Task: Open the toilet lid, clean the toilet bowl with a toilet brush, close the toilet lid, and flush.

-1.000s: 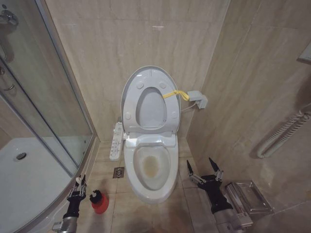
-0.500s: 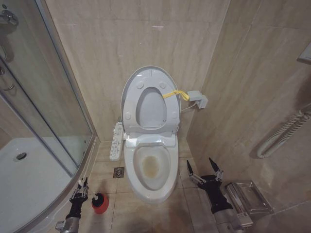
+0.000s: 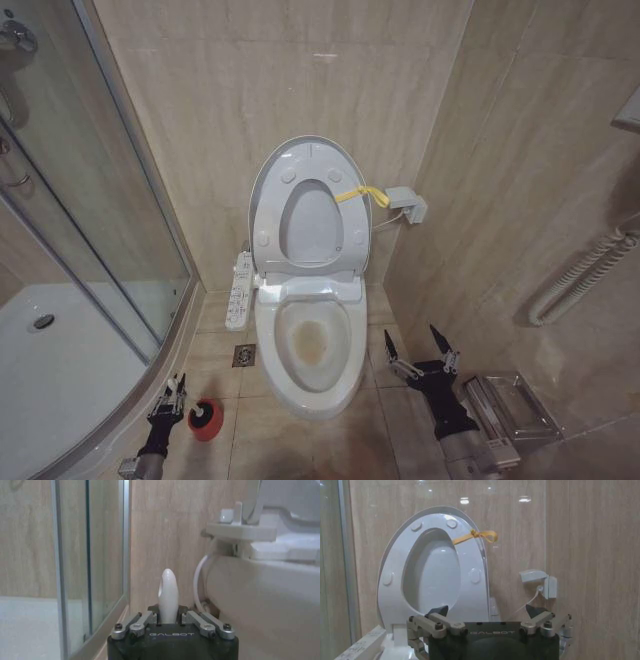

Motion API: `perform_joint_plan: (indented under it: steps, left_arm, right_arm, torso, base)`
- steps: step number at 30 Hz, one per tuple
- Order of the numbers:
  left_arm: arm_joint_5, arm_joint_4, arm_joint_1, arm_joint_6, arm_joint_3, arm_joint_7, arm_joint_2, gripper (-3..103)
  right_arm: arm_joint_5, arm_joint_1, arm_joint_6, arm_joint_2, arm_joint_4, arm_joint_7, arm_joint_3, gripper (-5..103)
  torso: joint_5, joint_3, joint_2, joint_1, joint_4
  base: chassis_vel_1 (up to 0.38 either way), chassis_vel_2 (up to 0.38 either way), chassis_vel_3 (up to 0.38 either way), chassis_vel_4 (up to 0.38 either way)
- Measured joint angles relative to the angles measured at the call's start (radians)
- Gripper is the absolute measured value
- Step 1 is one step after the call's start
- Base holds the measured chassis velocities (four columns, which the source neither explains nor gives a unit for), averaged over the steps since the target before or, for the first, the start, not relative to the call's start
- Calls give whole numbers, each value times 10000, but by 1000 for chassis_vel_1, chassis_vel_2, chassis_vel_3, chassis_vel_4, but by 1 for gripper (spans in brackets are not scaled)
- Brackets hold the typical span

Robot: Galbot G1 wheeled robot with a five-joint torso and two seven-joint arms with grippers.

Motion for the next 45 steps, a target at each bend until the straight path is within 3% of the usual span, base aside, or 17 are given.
perform_joint_plan:
  steps: [6, 9, 12, 13, 16, 17, 18, 20, 21, 28, 29, 33, 34, 35, 40, 45]
  left_arm:
    - [407, 374, 3, -48, 72, -597, -112, 22]
    - [425, 553, 98, -58, 222, -1244, -184, 22]
    - [380, 450, 293, -59, 322, -1480, -227, 22]
    - [311, 339, 358, -58, 361, -1506, -241, 18]
    - [191, 146, 464, 47, 437, -1563, -253, 18]
    - [127, -48, 494, 48, 444, -1600, -260, 18]
    - [103, -211, 506, 46, 447, -1658, -237, 18]
    - [125, -409, 528, 47, 420, -1798, -195, 18]
    - [168, -507, 556, 48, 401, -1860, -184, 43]
    - [208, -1359, 966, 100, 326, -1973, -43, 43]
    - [220, -1603, 1115, 150, 304, -1971, -40, 70]
    - [249, -2668, 1642, 460, 138, -2005, -91, 70]
    - [249, -3506, 1990, 729, 48, -2153, -180, 70]
    - [248, -4005, 2172, 873, -12, -2256, -237, 96]
    - [494, -5752, 2727, 1211, -211, -2649, -441, 96]
    - [832, -8274, 3111, 2026, -160, -3597, -500, 100]
  right_arm:
    - [0, 0, 0, 0, 0, 0, 0, 100]
    - [0, 0, 0, 0, 0, 0, 0, 100]
    - [0, 0, 0, 0, 0, 0, 0, 100]
    - [0, 0, 0, 0, 0, 0, 0, 100]
    - [0, 0, 1, 2, 0, 2, 1, 100]
    - [-1, -2, -1, -15, 0, 0, 2, 100]
    - [1, 2, 4, 3, 2, -1, -3, 100]
    - [1, 2, 3, 0, 2, 2, 1, 100]
    - [0, -1, -1, 0, 0, 1, 0, 100]
    - [0, 0, 1, 0, 1, 1, 0, 100]
    - [0, 0, 1, 0, 1, 0, 0, 100]
    - [0, 1, 1, 1, 1, 1, 1, 100]
    - [0, 0, 1, 0, 1, 1, 0, 100]
    - [0, 0, 0, 0, 1, 0, 0, 100]
    - [0, 0, 1, 0, 1, 1, 0, 100]
    - [0, 0, 1, -1, 1, 0, 0, 100]
  torso:
    - [8, -2, 2, -1, -2]
    - [11, -3, 3, -1, -2]
    - [8, -2, 3, -1, 1]
    - [3, -2, 3, -1, 4]
    - [-4, 0, 0, -1, -10]
    - [-33, 4, -2, 3, 15]
    - [-5, 2, -2, 3, -11]
    - [6, 0, -1, 2, -4]
    - [1, 2, -2, 3, -2]
    - [-3, 0, -1, 2, 0]
    - [-5, 1, -1, 2, 0]
    - [0, 0, -1, 1, 0]
    - [-3, 0, -1, 1, 1]
    - [-2, 0, -1, 1, 2]
    - [-1, 0, 0, 0, -1]
    - [1, 0, 0, 0, -1]
  base:
    - [0, 0, 0, 0]
    - [0, 0, 0, 0]
    - [0, 0, 0, 0]
    - [0, 0, 0, 0]
    - [0, 0, 0, 0]
    - [0, 0, 0, 0]
    - [0, 0, 0, 0]
    - [0, 0, 0, 0]
    - [0, 0, 0, 0]
    - [0, 0, 0, 0]
    - [0, 0, 0, 0]
    - [0, 0, 0, 0]
    - [0, 0, 0, 0]
    - [0, 0, 0, 0]
    - [0, 0, 0, 0]
    - [0, 0, 0, 0]
